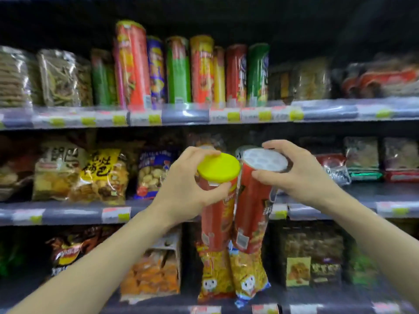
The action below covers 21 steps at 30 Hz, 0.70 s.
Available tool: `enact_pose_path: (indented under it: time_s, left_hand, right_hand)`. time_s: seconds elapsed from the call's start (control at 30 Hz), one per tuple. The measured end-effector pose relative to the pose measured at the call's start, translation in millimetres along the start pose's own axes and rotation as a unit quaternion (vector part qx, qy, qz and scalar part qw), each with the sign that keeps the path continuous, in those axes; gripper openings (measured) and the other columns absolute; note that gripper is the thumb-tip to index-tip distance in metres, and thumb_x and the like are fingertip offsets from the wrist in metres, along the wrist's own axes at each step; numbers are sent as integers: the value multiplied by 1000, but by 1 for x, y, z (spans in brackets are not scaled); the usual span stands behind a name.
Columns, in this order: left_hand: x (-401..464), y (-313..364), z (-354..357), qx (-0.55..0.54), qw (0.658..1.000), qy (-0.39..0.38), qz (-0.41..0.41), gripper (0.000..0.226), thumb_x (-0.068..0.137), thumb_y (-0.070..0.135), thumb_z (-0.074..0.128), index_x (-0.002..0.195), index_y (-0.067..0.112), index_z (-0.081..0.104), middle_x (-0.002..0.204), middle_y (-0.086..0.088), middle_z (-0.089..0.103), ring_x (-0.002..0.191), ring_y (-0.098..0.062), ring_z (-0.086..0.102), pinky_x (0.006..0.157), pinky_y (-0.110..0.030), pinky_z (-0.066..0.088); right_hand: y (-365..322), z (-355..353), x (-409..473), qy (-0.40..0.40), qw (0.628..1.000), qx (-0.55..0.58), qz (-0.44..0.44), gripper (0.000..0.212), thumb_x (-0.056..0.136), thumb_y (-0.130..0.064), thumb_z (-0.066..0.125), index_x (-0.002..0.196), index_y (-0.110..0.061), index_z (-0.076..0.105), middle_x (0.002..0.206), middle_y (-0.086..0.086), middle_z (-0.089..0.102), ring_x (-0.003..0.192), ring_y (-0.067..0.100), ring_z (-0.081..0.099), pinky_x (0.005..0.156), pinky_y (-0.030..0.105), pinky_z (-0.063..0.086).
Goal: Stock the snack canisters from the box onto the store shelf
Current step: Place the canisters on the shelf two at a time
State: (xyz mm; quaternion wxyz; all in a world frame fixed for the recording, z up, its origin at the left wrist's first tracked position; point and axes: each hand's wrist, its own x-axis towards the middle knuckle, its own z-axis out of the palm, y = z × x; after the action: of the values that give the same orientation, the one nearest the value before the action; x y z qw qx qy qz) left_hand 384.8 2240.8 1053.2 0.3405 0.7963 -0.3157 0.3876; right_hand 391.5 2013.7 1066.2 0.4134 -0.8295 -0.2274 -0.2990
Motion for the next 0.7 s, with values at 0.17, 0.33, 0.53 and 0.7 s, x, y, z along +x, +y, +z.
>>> enact_pose_path:
  time_s: [0.17,0.33,0.53,0.7]
  left_hand:
    - [52,23,-25,20,997,47,58,48,67,37,71,111,24,59,105,7,58,94,2,52,80,-5,37]
    - [97,39,-46,60,989,89,98,43,71,40,68,110,26,60,105,11,57,92,5,51,78,-7,38]
    - [144,59,-64,77,977,143,139,44,68,38,68,109,22,62,108,4,60,96,-6,54,81,-18,44]
    - [177,74,-70,64,964,205,158,47,69,38,69,111,18,60,108,3,58,96,-13,57,81,-27,48]
  right_hand:
    - [-34,-38,48,51,997,-8,-62,87,49,-74,67,122,-27,53,114,-6,60,94,3,59,73,16,48]
    - [-60,-61,86,109,990,-11,-91,80,48,-67,66,116,-26,57,109,-4,63,95,12,60,83,33,51]
    - [-88,-89,118,132,984,-7,-123,77,53,-61,72,119,-24,56,109,0,63,93,15,62,84,39,53]
    - [-110,-117,141,169,972,-20,-159,73,56,-59,74,118,-24,57,108,2,63,90,16,63,77,30,52]
